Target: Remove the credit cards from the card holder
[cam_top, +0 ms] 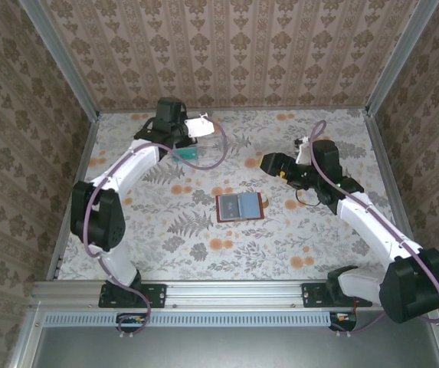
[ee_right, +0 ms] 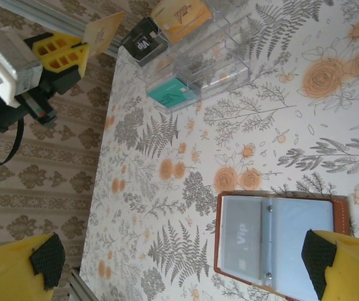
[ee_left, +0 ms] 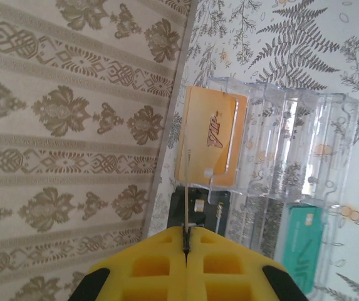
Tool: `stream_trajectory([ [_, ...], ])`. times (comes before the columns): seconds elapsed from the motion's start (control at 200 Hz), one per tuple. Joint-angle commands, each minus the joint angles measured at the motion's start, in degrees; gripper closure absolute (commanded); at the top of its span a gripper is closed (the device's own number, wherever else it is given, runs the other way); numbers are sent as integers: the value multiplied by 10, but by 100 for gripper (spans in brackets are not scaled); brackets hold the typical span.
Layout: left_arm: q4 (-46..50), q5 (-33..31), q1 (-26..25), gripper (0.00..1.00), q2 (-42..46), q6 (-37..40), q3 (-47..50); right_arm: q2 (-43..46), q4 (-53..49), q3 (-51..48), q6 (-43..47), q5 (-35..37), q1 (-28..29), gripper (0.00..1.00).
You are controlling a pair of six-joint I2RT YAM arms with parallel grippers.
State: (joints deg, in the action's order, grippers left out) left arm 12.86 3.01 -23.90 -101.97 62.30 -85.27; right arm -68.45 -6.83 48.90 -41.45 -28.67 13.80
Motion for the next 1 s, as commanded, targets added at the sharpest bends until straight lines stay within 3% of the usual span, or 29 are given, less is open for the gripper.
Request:
stream_trajectory([
  [0.0, -13, 17, 5, 100, -34, 57, -36, 4, -24, 27, 14, 0, -5, 0],
  [0.47, -17, 11, -2, 100, -160, 92, -117, -3, -83, 57, 37, -6, -5, 0],
  [0.995, -21, 32, -4, 100, -207, 76, -155, 4, -91, 47, 36, -2, -5, 0],
])
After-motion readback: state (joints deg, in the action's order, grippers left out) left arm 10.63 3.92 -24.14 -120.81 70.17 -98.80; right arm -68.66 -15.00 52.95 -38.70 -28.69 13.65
